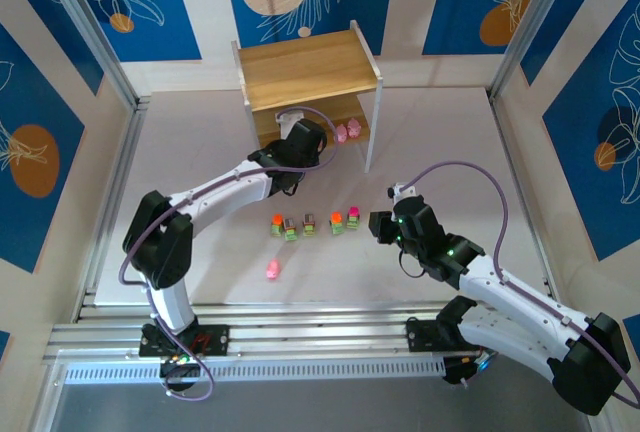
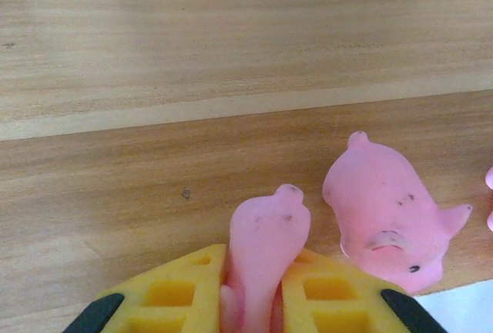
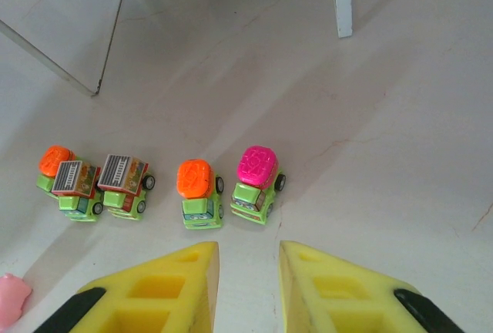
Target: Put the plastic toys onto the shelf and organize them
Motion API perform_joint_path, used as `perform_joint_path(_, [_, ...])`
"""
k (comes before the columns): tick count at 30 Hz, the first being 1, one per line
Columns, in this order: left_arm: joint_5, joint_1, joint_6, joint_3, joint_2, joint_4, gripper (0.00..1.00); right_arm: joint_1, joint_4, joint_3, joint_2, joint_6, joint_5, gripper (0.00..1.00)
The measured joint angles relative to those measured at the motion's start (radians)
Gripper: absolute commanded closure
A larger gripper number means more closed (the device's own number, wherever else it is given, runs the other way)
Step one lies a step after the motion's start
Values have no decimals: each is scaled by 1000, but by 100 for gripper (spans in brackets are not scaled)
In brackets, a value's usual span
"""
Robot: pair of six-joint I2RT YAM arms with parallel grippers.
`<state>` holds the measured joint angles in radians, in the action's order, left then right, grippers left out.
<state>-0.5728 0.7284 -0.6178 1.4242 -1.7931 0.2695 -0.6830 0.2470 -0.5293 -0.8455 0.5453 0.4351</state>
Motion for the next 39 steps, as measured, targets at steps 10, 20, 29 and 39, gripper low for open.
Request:
perform_joint_path(10, [0, -6, 17, 32, -30, -12, 73, 3, 0, 0, -6, 0, -14, 73])
perform_joint_path(20, [0, -8, 22, 35, -41, -21, 66, 3, -5, 1, -24, 0, -21, 73])
perform_joint_path(29, [0, -8, 14, -14, 7, -39, 57, 3, -8, 1, -24, 0, -24, 72])
perform_joint_path(39, [4, 8, 18, -73, 100, -49, 52, 3, -8, 1, -24, 0, -25, 71])
